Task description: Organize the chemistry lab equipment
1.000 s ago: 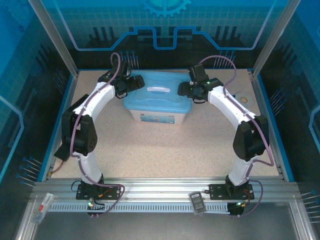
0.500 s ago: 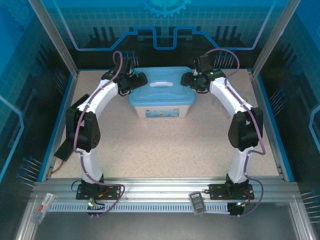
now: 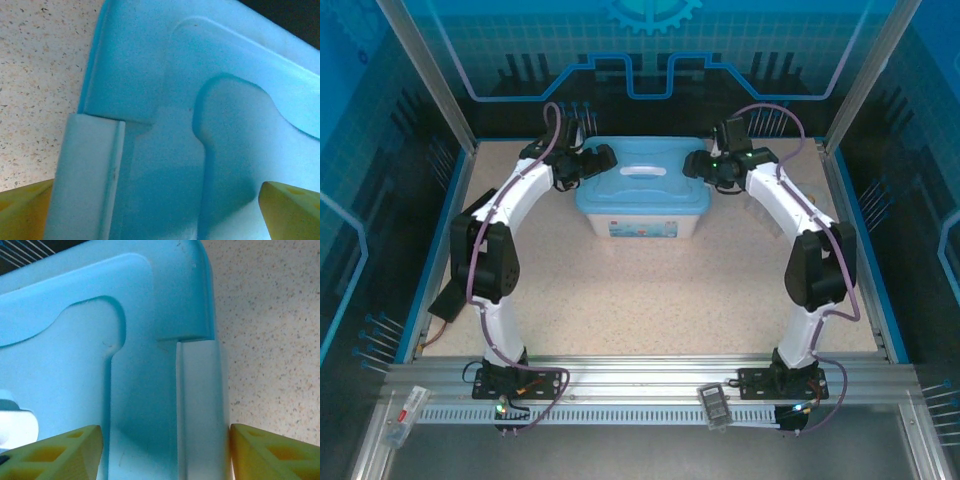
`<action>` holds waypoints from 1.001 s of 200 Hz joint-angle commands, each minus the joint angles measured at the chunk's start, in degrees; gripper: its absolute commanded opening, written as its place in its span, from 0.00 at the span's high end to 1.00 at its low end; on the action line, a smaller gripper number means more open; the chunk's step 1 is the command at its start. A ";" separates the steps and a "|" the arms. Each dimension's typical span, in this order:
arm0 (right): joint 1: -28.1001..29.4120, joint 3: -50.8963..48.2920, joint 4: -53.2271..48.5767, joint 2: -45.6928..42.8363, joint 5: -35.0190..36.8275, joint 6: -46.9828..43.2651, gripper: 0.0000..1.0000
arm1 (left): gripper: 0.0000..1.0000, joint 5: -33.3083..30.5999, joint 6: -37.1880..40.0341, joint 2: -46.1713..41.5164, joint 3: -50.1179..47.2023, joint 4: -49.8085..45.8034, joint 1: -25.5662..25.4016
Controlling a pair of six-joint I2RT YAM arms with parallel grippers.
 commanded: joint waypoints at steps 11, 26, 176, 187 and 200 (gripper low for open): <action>0.96 -1.68 4.35 -5.06 -7.47 -0.43 0.31 | 0.01 7.52 -1.55 -4.12 -1.38 0.57 0.69; 0.44 -2.28 4.26 -5.57 -7.03 -0.61 0.30 | 0.01 7.91 -1.61 -4.75 -1.87 0.61 1.23; -2.08 -11.45 3.82 -17.90 -2.31 -4.11 0.27 | 0.01 6.87 -2.27 -15.40 -15.07 7.16 7.84; -2.08 -12.25 3.60 -19.17 -1.57 -5.00 0.25 | 0.01 5.79 -2.32 -17.46 -16.79 8.06 7.84; -1.99 -12.84 3.13 -20.30 -0.91 -6.11 0.25 | 0.01 4.57 -1.91 -20.09 -18.77 9.06 7.84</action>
